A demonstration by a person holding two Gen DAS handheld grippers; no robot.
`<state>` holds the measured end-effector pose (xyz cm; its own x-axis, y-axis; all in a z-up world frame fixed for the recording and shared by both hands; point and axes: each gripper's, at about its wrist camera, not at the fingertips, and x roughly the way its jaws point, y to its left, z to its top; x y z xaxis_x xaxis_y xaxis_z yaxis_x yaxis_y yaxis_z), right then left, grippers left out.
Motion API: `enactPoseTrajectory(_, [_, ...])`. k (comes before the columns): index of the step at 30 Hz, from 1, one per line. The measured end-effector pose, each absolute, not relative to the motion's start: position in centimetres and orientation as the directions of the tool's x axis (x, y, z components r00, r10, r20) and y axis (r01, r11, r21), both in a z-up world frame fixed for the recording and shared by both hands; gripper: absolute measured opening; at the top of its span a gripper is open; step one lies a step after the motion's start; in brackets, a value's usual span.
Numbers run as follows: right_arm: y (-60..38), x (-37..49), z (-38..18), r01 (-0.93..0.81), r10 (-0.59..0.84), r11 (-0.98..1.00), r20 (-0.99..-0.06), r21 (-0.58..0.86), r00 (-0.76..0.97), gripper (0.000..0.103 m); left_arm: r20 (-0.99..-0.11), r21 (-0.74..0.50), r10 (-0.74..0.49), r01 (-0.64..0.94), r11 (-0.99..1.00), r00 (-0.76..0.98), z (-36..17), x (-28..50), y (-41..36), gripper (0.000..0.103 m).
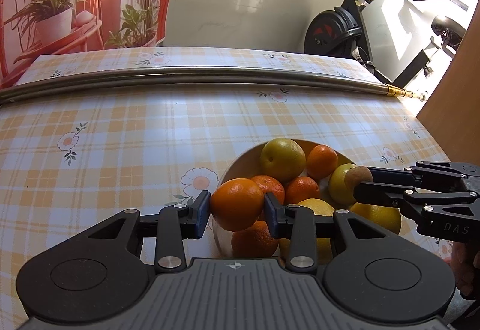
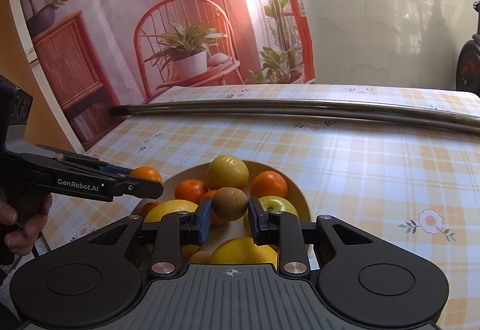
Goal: Organize fruits
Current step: 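Lower the kiwi and tangerine into the plate and open both grippers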
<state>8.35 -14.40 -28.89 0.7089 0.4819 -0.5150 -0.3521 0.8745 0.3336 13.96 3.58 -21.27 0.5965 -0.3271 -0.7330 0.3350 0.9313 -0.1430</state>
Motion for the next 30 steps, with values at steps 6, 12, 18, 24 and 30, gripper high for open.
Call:
enactPoseTrajectory(6, [-14.5,8.5,-28.9,-0.35,0.478,0.877,-0.525,0.329,0.704,0.024,-0.73,-0.151,-0.35,0.36,0.921,0.587,-21.5,13.9,2.6,0.04])
enactPoseTrajectory(12, [-13.9,8.7,-29.0,-0.362,0.477,0.879,-0.534,0.311,0.698,0.024,-0.743,-0.148,-0.338,0.351,0.924,0.577,-22.2,14.1,2.8,0.04])
enactPoseTrajectory(18, [-13.9,8.9,-29.1,-0.355,0.477,0.878,-0.532,0.32,0.7,0.026,-0.749,-0.137,-0.328,0.35,0.927,0.575,-22.3,14.3,2.6,0.04])
enactPoseTrajectory(24, [-14.3,8.8,-29.2,-0.35,0.472,0.881,-0.524,0.32,0.709,0.027,-0.76,-0.118,-0.323,0.368,0.922,0.564,-22.5,14.7,2.1,0.041])
enactPoseTrajectory(30, [-14.8,8.7,-29.0,-0.337,0.463,0.884,-0.516,0.324,0.721,0.027,-0.761,-0.128,-0.333,0.375,0.918,0.557,-22.7,15.1,1.5,0.042])
